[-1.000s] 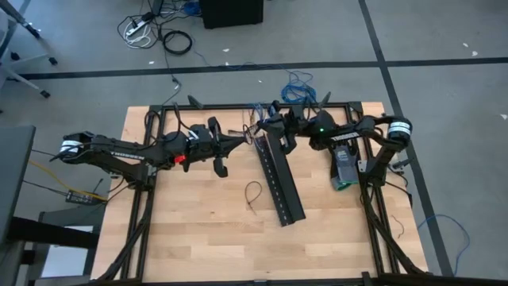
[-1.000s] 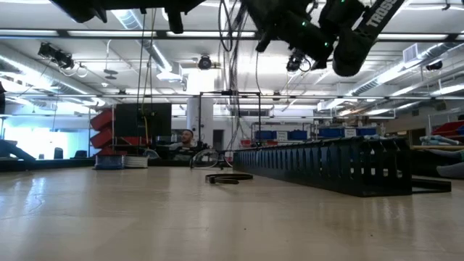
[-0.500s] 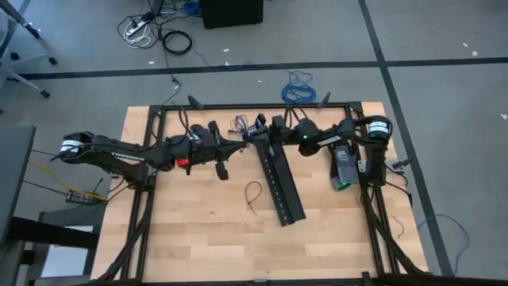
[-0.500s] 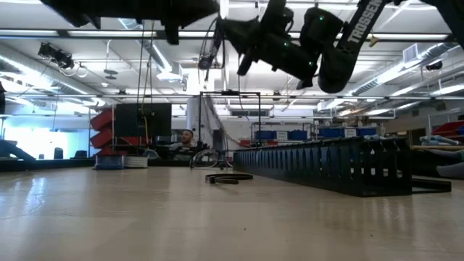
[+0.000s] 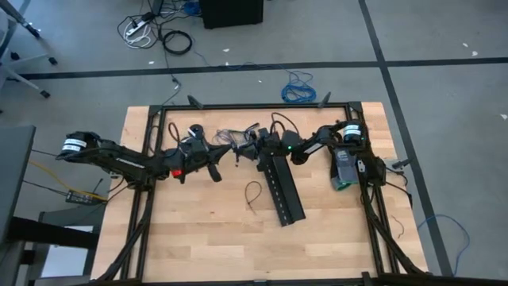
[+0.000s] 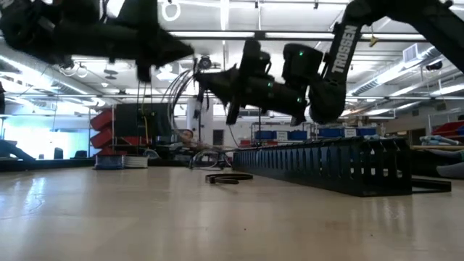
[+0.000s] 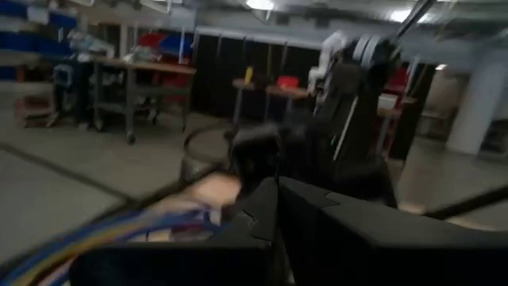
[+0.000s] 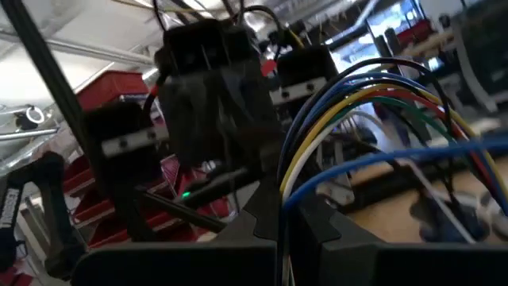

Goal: Ziptie cables
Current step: Wrap the black zip tie on the cable

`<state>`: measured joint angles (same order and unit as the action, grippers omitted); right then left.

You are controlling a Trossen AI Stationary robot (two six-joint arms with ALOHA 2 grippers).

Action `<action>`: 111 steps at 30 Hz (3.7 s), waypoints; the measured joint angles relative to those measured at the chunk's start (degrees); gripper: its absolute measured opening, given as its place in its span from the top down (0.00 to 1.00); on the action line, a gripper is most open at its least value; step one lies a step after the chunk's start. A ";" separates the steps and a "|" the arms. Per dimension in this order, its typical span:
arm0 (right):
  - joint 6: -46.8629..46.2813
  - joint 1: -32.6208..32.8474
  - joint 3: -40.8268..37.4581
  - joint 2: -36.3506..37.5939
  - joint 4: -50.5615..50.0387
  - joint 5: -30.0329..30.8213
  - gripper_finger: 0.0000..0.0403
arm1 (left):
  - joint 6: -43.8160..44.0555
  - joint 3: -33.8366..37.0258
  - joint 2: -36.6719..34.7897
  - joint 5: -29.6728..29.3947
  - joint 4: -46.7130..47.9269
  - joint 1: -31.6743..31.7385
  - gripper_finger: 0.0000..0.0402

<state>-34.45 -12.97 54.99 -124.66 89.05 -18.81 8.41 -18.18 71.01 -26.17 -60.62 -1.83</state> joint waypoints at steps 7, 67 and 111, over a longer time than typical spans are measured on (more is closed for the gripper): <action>-4.27 1.29 2.33 -5.31 -0.91 -0.65 1.00 | 4.10 3.76 8.83 -2.44 -7.14 -0.57 1.00; 106.27 13.13 21.00 5.57 -80.61 23.70 0.62 | -0.53 10.41 12.67 -7.15 -10.14 -2.24 1.00; 136.26 12.97 21.00 0.07 -65.31 29.53 0.85 | 21.75 7.42 12.67 -5.16 -9.02 -2.18 1.00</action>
<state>101.81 0.00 75.99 -124.60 23.74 10.72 30.16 -10.76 83.68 -31.33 -69.64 -4.01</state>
